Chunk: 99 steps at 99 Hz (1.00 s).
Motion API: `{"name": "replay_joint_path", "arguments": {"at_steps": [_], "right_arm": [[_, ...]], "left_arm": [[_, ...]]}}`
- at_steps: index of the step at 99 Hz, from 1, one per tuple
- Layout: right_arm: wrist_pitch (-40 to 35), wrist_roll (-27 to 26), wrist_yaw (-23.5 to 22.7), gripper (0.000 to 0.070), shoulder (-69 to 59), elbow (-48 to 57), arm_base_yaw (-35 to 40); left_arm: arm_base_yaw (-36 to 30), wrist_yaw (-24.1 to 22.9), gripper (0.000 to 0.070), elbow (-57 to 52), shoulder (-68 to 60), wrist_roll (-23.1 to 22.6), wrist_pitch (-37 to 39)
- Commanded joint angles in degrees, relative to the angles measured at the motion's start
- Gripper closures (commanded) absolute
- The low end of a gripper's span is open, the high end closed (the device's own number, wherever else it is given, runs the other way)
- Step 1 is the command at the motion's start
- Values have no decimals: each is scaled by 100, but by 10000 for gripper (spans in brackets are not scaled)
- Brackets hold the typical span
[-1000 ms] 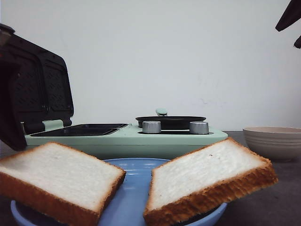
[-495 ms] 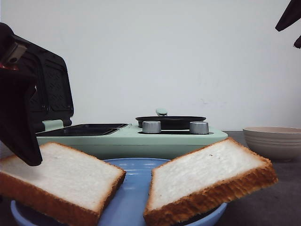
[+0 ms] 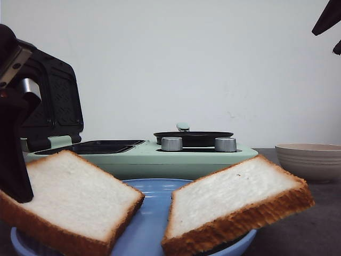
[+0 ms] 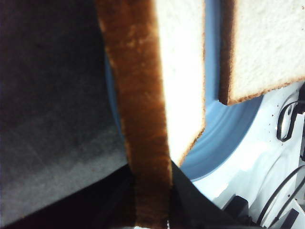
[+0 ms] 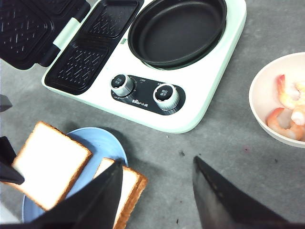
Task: Make breakfast with bread and shrimp
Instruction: 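Lift the bread slice with the left gripper over the sandwich maker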
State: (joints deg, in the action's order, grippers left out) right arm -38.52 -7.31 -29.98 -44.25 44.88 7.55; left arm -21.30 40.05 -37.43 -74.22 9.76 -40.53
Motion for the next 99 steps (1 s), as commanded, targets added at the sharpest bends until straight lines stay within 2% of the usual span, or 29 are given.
{"name": "replay_joint_path", "arguments": {"at_steps": [1,7,9,25,47,72,99], "right_arm": [[31,55,-24,420,-31,90,26],[31,55,-24,420,-31,90,26],[31,55,-24,420,-31,90,26],[31,55,-22,420,-31,90,26],[31,50,-24,421,-31,90,26],[31,48,-24,420,-31,90,26],[28,48,-24,421,-24,90,120]], "left_arm": [[-33,-153,696,-77,101,48,-17],[-35,-199,696,-138,284,109,-17],[-50,-424,696,-269,568,181,-17],[-114,-822,696,-560,1097,195,-17],[-319,-1716,696,-1182,1399,188,-249],[-535,-2852,696,-2321,1244,-15,-514],[-546,-3960,696,-4315,44,-444,-1320]]}}
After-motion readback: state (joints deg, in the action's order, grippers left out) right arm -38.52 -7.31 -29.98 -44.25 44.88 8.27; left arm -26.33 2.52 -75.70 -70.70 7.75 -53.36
